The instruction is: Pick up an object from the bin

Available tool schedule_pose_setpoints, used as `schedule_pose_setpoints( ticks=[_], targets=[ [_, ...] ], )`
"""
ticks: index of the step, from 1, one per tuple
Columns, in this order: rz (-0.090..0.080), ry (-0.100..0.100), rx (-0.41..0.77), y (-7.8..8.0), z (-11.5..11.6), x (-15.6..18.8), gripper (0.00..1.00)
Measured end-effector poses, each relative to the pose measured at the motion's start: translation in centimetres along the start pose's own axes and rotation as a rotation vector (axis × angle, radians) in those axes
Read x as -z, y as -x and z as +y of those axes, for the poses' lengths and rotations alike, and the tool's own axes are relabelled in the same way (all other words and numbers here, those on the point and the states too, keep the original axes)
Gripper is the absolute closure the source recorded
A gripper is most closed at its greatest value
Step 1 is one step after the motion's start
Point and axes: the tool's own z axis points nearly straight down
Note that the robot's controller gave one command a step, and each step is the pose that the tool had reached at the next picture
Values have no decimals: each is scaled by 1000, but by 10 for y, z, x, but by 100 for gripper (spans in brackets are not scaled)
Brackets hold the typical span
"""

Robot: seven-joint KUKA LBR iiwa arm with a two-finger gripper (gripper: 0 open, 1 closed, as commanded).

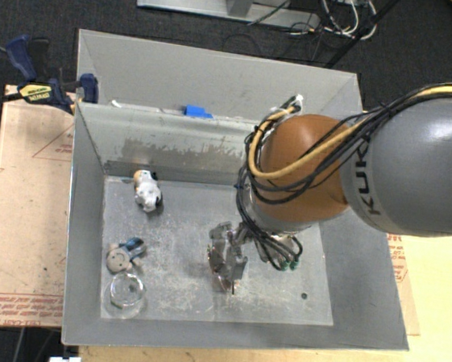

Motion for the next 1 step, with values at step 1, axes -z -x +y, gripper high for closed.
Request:
schedule_pose_setpoints(
  ticks=[1],
  targets=[
    [15, 1, -5, 0, 19, 5, 100]
  ],
)
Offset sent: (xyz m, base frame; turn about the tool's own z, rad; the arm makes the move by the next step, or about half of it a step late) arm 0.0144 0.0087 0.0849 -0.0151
